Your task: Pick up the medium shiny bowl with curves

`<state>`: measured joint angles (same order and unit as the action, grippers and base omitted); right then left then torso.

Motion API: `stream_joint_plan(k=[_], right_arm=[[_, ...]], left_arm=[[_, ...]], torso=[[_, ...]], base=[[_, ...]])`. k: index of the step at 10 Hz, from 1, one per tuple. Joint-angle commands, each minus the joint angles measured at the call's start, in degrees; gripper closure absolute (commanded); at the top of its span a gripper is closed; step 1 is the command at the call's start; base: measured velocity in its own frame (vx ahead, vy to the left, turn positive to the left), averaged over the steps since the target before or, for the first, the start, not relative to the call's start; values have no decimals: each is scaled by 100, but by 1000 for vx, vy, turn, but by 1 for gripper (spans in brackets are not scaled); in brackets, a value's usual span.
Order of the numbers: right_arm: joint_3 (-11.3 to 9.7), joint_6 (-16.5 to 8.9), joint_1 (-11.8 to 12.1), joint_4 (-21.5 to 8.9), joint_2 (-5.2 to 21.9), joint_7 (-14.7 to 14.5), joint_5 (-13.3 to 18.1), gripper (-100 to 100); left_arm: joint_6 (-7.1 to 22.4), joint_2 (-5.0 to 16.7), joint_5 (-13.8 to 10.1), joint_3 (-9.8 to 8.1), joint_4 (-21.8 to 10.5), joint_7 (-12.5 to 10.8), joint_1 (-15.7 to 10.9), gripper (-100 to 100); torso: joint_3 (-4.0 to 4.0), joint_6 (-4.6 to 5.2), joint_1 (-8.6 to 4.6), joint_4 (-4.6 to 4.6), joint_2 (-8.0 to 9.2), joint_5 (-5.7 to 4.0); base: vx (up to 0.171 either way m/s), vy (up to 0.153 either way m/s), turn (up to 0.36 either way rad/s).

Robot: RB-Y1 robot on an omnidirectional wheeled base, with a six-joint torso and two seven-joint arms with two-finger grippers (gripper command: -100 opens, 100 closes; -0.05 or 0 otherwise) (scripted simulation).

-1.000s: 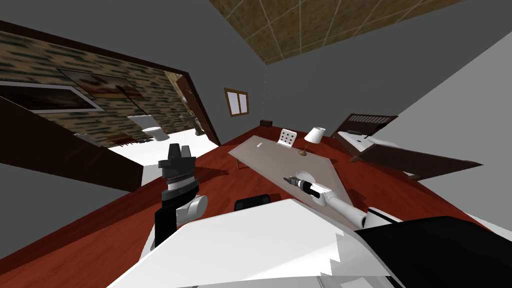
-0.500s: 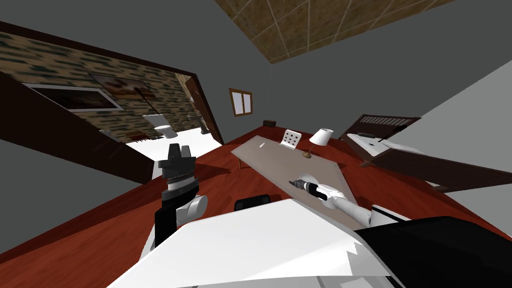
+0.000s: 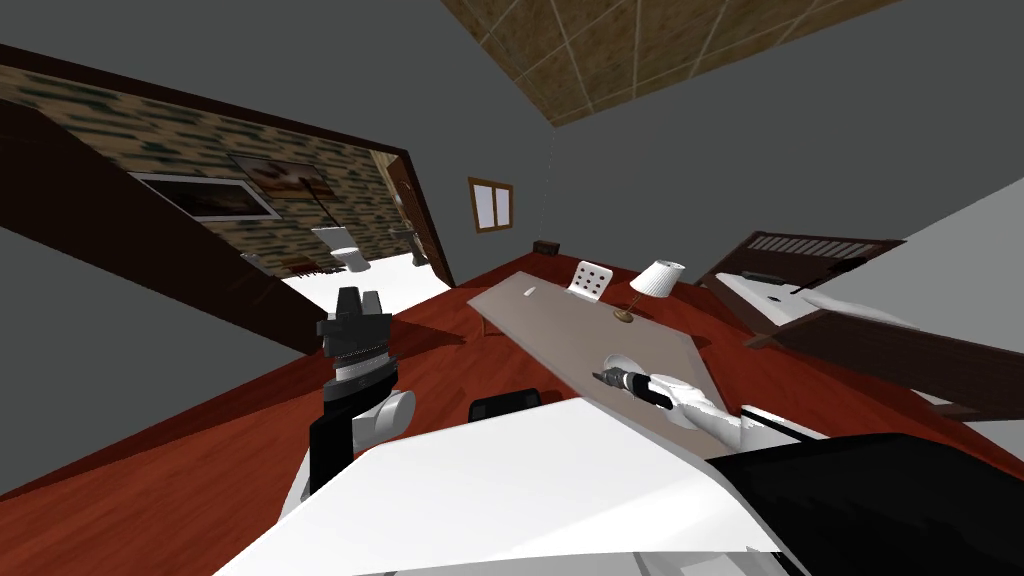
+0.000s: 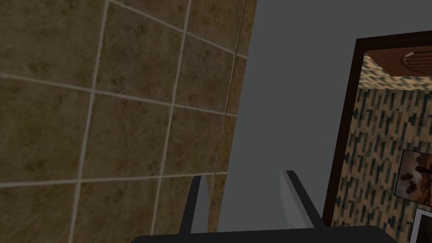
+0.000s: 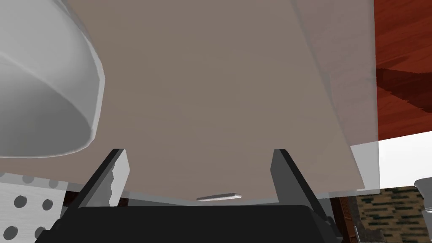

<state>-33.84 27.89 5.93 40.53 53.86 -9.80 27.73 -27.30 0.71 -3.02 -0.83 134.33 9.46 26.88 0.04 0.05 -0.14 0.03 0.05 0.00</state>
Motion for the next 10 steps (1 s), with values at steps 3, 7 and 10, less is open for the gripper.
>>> stream_joint_plan(k=[3,7,10], right_arm=[[-341,-109,212,-194,346,8,197,-100],[-341,-109,212,-194,346,8,197,-100],[-488,-82,253,-423,410,-19,285,-100]], left_arm=[[0,0,0,-1,0,0,2,0],[0,0,0,-1,0,0,1,0],[0,0,0,-1,0,0,1,0]], torso=[[1,9,0,0,2,-2],[2,8,8,0,4,0],[2,7,6,1,4,-1]], base=[[14,-26,94],[4,-11,33],[3,-9,64]])
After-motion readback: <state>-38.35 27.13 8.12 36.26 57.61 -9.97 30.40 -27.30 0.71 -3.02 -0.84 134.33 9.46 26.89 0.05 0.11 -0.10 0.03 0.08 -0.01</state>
